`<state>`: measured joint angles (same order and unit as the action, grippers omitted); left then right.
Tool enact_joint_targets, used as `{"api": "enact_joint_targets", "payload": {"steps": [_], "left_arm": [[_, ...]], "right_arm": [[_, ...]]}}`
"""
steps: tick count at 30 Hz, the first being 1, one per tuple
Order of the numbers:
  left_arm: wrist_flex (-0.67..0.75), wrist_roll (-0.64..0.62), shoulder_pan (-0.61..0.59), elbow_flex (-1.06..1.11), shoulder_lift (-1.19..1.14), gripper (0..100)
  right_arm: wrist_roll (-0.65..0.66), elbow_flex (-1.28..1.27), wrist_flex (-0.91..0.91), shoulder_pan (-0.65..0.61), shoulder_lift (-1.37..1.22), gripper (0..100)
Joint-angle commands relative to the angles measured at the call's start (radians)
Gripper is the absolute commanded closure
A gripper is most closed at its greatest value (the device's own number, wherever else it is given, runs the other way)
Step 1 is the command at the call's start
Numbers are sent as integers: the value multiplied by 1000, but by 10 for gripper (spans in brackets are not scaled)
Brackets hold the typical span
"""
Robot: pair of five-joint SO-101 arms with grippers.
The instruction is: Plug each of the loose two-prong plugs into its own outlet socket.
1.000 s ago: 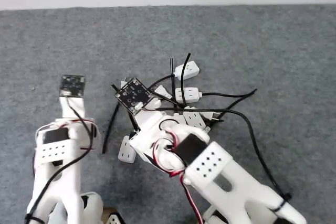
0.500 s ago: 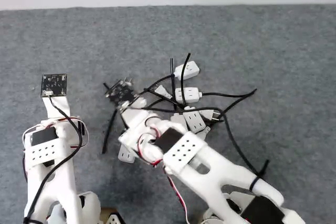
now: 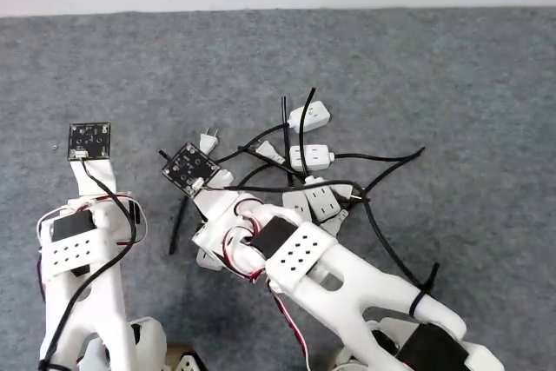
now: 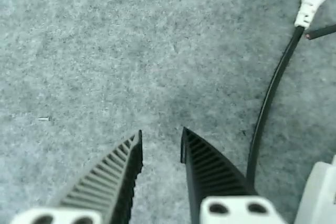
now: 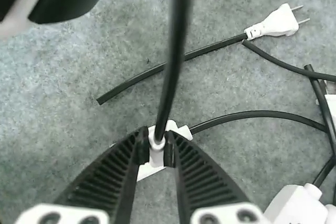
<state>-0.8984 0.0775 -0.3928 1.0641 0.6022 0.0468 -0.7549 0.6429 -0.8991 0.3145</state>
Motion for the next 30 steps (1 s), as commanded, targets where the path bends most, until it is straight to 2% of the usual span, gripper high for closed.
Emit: {"api": "enact_joint_targets", "payload": {"steps": [1, 16, 26, 30], "left_arm": [[9, -8, 2, -35, 14, 880], [12, -8, 18, -24, 14, 880], [26, -8, 25, -18, 14, 880], [26, -8, 25, -16, 14, 880]], "right_arm": [[25, 5, -5, -7, 2, 991], [166, -78, -54, -5, 1, 991], [167, -92, -70, -12, -105, 991], [160, 12, 24, -8, -197, 991]]}}
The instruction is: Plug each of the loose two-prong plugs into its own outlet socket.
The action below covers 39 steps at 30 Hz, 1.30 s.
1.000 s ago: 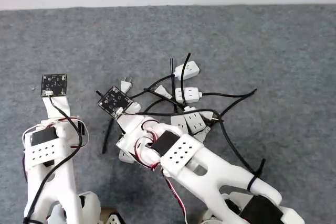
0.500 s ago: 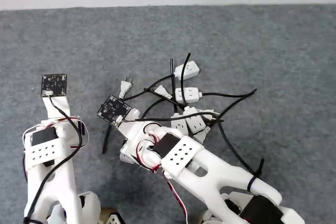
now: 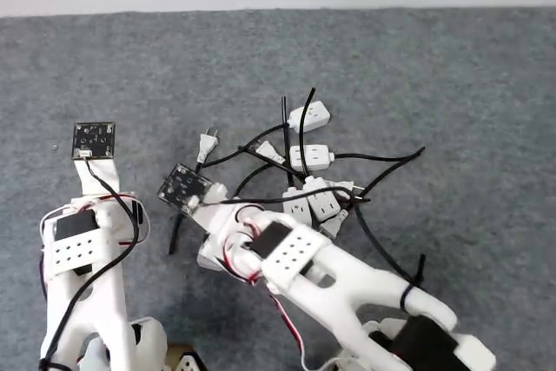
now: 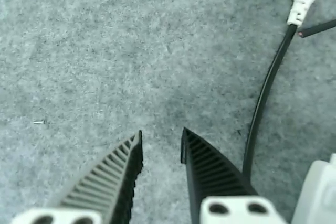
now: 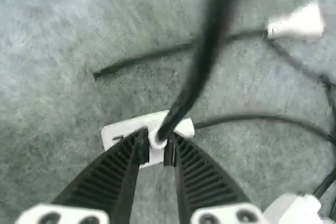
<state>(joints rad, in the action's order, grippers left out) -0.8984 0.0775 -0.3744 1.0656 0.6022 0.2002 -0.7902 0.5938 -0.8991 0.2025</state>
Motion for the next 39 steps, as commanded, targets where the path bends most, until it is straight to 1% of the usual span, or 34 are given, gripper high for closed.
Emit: {"api": "enact_joint_targets", "payload": {"steps": [1, 5, 10, 13, 15, 17, 19, 23, 27, 30, 34, 39], "left_arm": [[26, -8, 6, -18, 14, 880], [26, -8, 5, -19, 14, 880], [26, -8, 5, -21, 18, 880], [41, -8, 5, -21, 18, 880], [57, -9, 3, -19, 15, 880], [57, -11, 3, -19, 15, 880], [58, -11, 3, -19, 15, 880], [60, -11, 3, -19, 15, 880], [61, -11, -2, -22, 15, 880], [72, -17, -38, -36, 15, 880], [77, -74, -68, -45, 15, 880], [106, -75, -84, -42, 14, 880]], "right_arm": [[6, 61, 90, -8, -97, 991], [-14, 64, 94, -12, -99, 991], [-253, 66, 76, -13, -42, 978], [-419, 66, 81, -50, 2, 891], [-491, 66, 82, -70, 21, 818], [-517, 66, 76, -79, 27, 762], [-532, 66, 76, -81, 25, 733], [-628, 68, 74, -84, 25, 729], [-723, 100, 74, -117, -4, 728], [-767, 161, 74, -139, -94, 728], [-813, 298, 88, -137, -271, 728], [-829, 434, 234, -130, -361, 731]]}}
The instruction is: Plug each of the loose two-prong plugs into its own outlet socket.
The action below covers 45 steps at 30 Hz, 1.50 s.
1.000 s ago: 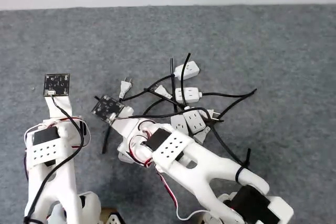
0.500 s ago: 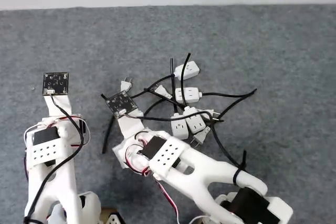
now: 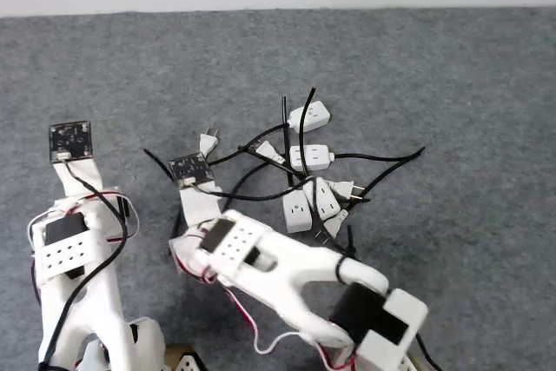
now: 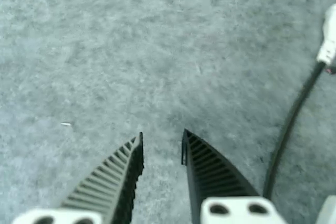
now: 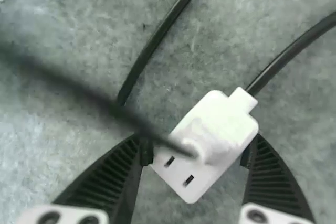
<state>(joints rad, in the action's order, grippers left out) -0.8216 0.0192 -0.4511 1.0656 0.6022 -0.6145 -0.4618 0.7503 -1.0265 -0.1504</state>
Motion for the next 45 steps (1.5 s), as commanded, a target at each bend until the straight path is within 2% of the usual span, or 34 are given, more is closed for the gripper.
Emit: {"api": "enact_joint_targets", "payload": {"steps": [1, 4, 8, 10, 17, 25, 31, 37, 40, 45], "left_arm": [[29, -17, -8, -42, 14, 880], [29, -17, -8, -42, 14, 880], [28, -17, -8, -42, 14, 880], [28, -17, -6, -41, 14, 880], [28, -17, -3, -41, 14, 880], [31, -17, -2, -41, 14, 880], [32, -17, -2, -39, 14, 880], [29, -17, 21, -30, 14, 880], [31, -17, 40, -22, 14, 880], [28, -17, 80, -13, 14, 880]], "right_arm": [[-14, 118, 96, -1, -18, 732], [-9, 132, 111, -1, -33, 782], [9, 137, 110, 44, -47, 991], [71, 143, 122, 70, -38, 976], [84, 132, 255, 170, 148, 992], [361, 132, 515, 371, 549, 992], [505, 114, 650, 708, 855, 992], [651, -54, 679, 1141, 1043, 992], [744, -193, 601, 1386, 1089, 992], [879, -466, 314, 1722, 1106, 992]]}}
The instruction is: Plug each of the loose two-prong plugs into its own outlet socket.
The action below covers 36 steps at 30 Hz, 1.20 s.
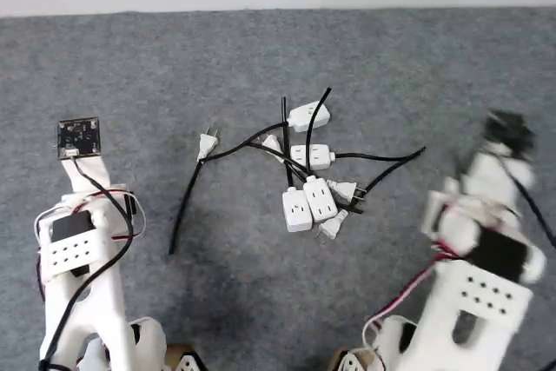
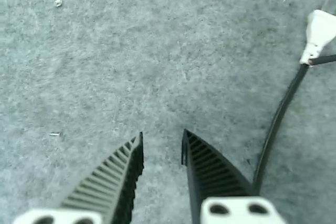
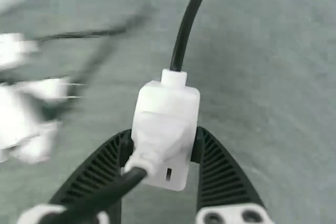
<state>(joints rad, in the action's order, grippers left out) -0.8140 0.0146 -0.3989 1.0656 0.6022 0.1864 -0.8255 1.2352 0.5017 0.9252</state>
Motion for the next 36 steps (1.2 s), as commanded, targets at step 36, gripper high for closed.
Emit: {"api": "enact_joint_targets", "payload": {"steps": [36], "left_arm": [[3, -189, 161, 42, 20, 787]], "right_arm": [[216, 101, -423, 555, -707, 738]]}}
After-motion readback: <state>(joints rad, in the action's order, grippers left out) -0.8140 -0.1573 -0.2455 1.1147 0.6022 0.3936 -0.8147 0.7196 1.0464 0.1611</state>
